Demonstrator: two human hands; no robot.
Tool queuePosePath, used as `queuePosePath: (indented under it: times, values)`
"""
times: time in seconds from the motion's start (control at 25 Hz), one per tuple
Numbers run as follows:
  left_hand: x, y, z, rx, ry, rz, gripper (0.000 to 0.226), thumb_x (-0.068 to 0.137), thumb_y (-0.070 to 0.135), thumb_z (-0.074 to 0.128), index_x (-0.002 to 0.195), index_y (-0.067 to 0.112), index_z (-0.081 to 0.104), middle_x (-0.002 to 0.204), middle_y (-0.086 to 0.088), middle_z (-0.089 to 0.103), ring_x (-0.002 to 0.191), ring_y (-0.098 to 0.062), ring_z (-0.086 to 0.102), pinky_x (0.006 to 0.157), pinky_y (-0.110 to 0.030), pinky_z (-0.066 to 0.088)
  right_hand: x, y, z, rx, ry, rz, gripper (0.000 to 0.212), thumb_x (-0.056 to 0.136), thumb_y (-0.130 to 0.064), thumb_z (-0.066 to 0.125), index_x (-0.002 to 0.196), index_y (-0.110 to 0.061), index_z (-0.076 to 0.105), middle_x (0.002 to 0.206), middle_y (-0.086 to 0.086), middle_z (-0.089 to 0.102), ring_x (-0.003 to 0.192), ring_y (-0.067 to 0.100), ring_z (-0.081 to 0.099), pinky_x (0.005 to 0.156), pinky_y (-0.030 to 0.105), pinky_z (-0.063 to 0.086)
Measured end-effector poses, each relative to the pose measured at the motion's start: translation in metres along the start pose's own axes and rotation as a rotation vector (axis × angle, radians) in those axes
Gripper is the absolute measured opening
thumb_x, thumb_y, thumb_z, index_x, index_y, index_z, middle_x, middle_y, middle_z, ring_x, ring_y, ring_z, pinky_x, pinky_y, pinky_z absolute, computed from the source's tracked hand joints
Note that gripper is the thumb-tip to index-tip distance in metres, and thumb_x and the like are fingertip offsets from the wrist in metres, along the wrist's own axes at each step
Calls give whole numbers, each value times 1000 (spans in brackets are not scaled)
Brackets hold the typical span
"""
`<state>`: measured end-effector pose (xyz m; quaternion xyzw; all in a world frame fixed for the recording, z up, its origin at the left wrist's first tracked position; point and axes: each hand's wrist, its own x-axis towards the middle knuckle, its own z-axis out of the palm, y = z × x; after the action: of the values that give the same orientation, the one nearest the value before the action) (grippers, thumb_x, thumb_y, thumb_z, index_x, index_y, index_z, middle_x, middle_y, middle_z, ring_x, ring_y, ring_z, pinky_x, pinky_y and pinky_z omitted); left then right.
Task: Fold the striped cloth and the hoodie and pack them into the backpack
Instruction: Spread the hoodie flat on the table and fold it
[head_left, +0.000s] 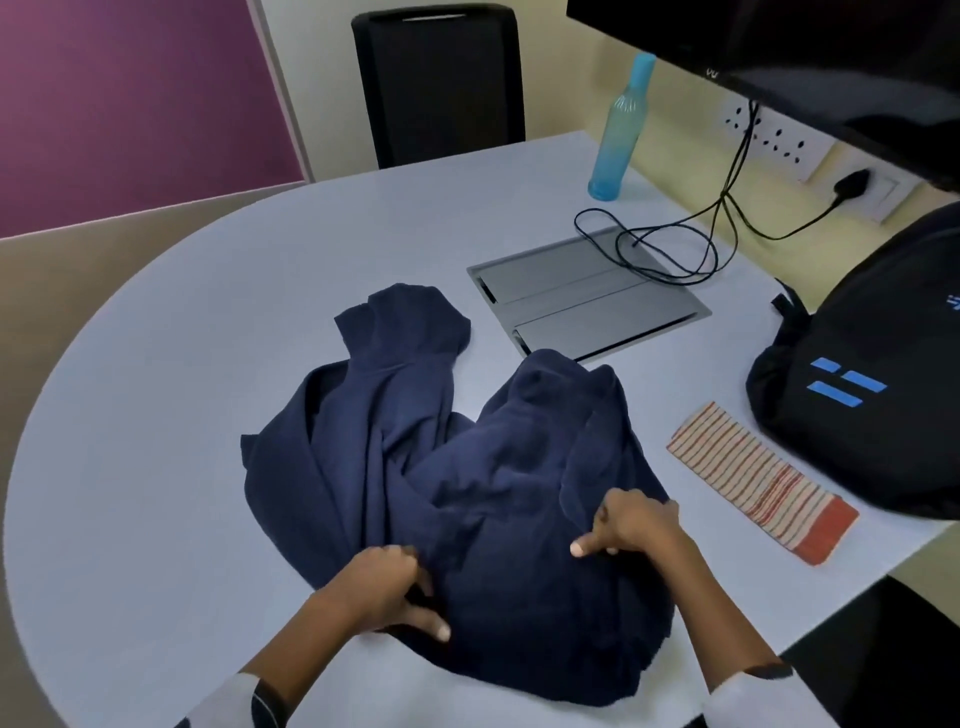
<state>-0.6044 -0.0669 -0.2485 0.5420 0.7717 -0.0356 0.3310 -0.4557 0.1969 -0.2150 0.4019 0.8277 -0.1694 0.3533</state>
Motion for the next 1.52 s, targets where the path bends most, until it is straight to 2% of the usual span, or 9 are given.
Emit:
queuePosePath:
  times: [0.12,0.24,0.4,0.64,0.84,1.0,1.12,1.24,1.52]
  values:
    - [39,-1,-13,19,501,78,57,93,60,23,101,21,64,104,1,56,91,-19,55,79,-36,51,9,-42,10,309,636,-195,23,90,-35,62,95,-13,64,101,5,62,103,25,56,84,32,44]
    - [87,-7,-27,50,636,120,36,93,21,40,125,18,54,130,-5,54,115,-25,54,94,-42,49,24,-88,43,548,551,-449,42,95,-30,54,135,-19,50,143,6,42,133,22,34,110,36,32]
    - [110,-40,-19,95,475,-225,81,82,70,-9,149,33,16,152,-3,33,137,-26,34,111,-46,22,45,-75,96,470,558,-323,73,92,-53,46,149,-39,3,160,-1,-11,148,23,0,116,44,24]
    - [70,-64,11,-84,527,-629,106,76,81,-2,142,9,38,139,-20,45,123,-37,44,102,-45,32,59,-13,108,359,735,103,90,85,-76,7,152,-18,18,150,15,36,133,30,39,109,46,29]
    - [49,-35,3,-113,513,-769,70,93,58,29,111,-1,62,109,-25,61,95,-43,57,82,-51,40,63,-20,85,399,695,117,56,93,-46,50,139,-15,45,143,11,44,131,30,39,107,47,27]
    - [67,-57,-38,-243,714,-529,46,86,-5,41,129,10,46,131,-9,52,95,-31,56,72,-43,46,73,-68,8,653,883,-201,14,93,-18,55,99,-15,67,108,2,60,96,21,59,84,34,47]
    - [88,-80,-53,-192,386,-362,79,83,-3,41,149,30,13,155,9,22,100,-28,58,82,-40,48,100,-110,-35,487,769,-485,28,97,-12,47,120,-16,62,125,0,60,109,19,59,92,33,47]
    - [99,-93,-56,-167,276,-446,44,89,14,49,133,21,45,134,-1,46,106,-31,54,84,-41,44,120,-140,-49,107,379,-547,59,95,-20,50,149,-28,26,148,1,38,123,30,50,98,43,40]
    - [66,-103,-77,-349,1071,-554,11,93,8,46,96,8,57,101,-5,55,79,-25,52,65,-37,39,144,-152,-58,69,493,-389,24,95,-34,50,109,-18,62,113,5,59,98,33,57,73,34,38]
